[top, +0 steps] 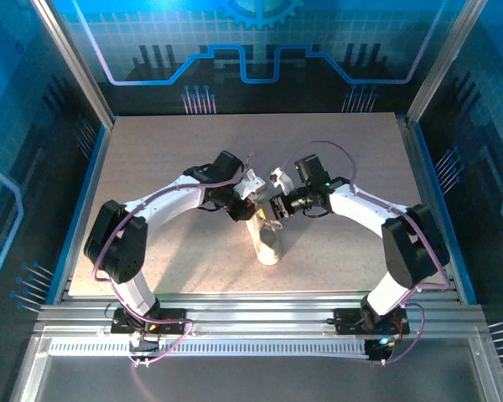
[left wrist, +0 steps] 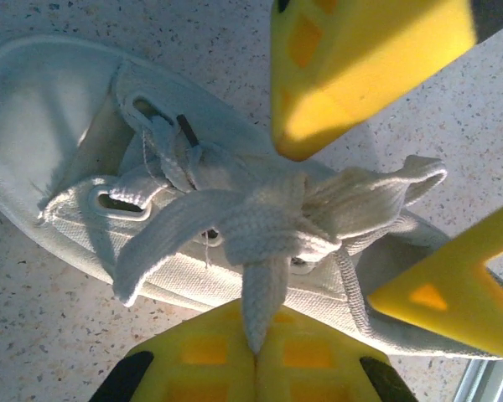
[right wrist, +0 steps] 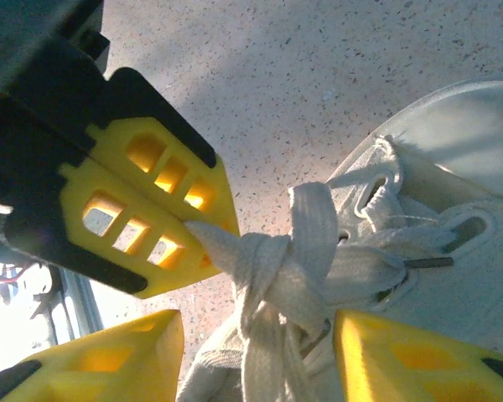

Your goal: Tie the shoes

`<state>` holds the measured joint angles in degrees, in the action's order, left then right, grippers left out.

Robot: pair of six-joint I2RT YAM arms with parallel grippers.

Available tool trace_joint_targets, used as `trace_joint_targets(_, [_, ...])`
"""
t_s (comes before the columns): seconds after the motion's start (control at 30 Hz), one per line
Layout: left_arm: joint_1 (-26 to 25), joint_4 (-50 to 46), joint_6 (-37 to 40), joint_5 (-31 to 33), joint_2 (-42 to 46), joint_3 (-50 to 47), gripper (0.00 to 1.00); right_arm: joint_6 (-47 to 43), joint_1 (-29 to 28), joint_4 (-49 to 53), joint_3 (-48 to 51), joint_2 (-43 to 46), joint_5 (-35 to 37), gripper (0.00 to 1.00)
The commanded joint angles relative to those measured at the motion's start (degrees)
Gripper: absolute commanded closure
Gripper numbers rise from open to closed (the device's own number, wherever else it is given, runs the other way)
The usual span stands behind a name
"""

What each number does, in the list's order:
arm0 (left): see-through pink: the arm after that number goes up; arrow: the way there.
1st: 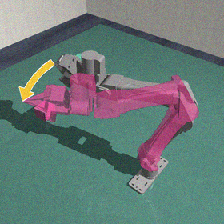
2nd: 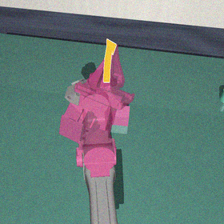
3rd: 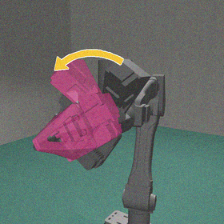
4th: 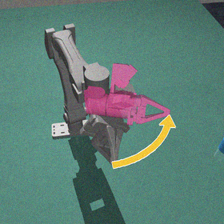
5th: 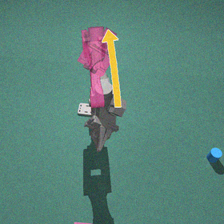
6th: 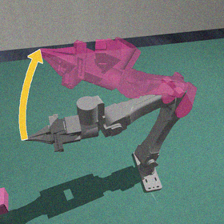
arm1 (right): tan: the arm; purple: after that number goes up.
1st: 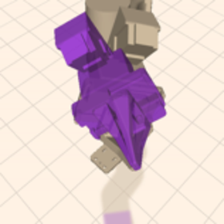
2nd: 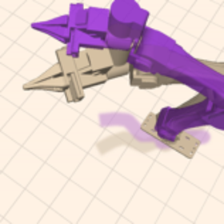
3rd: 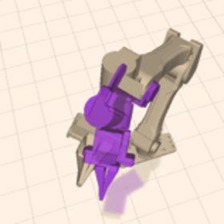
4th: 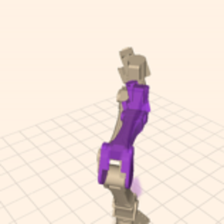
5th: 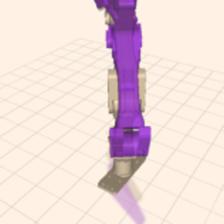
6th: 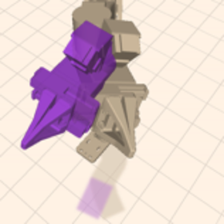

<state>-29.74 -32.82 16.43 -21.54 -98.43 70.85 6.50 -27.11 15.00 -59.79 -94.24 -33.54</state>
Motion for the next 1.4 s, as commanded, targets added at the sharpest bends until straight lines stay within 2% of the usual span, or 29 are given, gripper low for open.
trace_joint_targets(0.0, [0.6,-2.3,-1.0,-3.0,-0.6,1.2,1.00,-1.8,-1.0,-2.1,0.1,-1.7,-1.0,0.50])
trace_joint_targets(0.27, [1.1,-2.6,-1.9,-4.6,-1.8,2.0,1.00,-2.5,-2.1,-1.3,-0.5,-2.2,4.3,0.51])
trace_joint_targets(0.4, [1.1,-5.7,-0.7,-3.4,-2.7,3.2,1.00,-2.0,-2.0,-0.9,-0.8,-2.3,7.4,0.63])
trace_joint_targets(0.67, [1.5,-16.7,4.6,1.9,-4.9,8.0,1.00,-2.7,-1.6,0.6,-0.3,-2.6,7.6,0.71])
trace_joint_targets(0.8, [1.4,-17.9,7.1,3.9,-4.7,8.6,1.00,-2.7,-1.6,0.7,-0.3,-2.8,6.9,0.73])
trace_joint_targets(0.83, [1.5,-17.2,7.3,3.9,-4.3,8.3,0.95,-2.7,-1.6,0.8,-0.3,-2.9,6.6,0.73])
trace_joint_targets(0.87, [1.4,-16.1,7.2,3.8,-3.7,7.7,0.87,-2.8,-1.6,0.8,-0.4,-2.9,6.3,0.73])
trace_joint_targets(1.0, [2.4,-6.3,4.5,0.0,0.9,2.0,0.63,-2.8,-1.6,1.2,-0.3,-3.1,5.5,0.73])
trace_joint_targets(1.17, [4.8,9.0,-2.0,-4.7,9.2,-9.1,0.58,-3.1,-1.6,1.9,-0.7,-2.8,5.0,0.72])
trace_joint_targets(1.37, [4.2,30.7,-11.8,-4.2,17.4,-24.0,0.55,-2.9,-1.5,2.2,-0.9,-2.7,4.6,0.72])
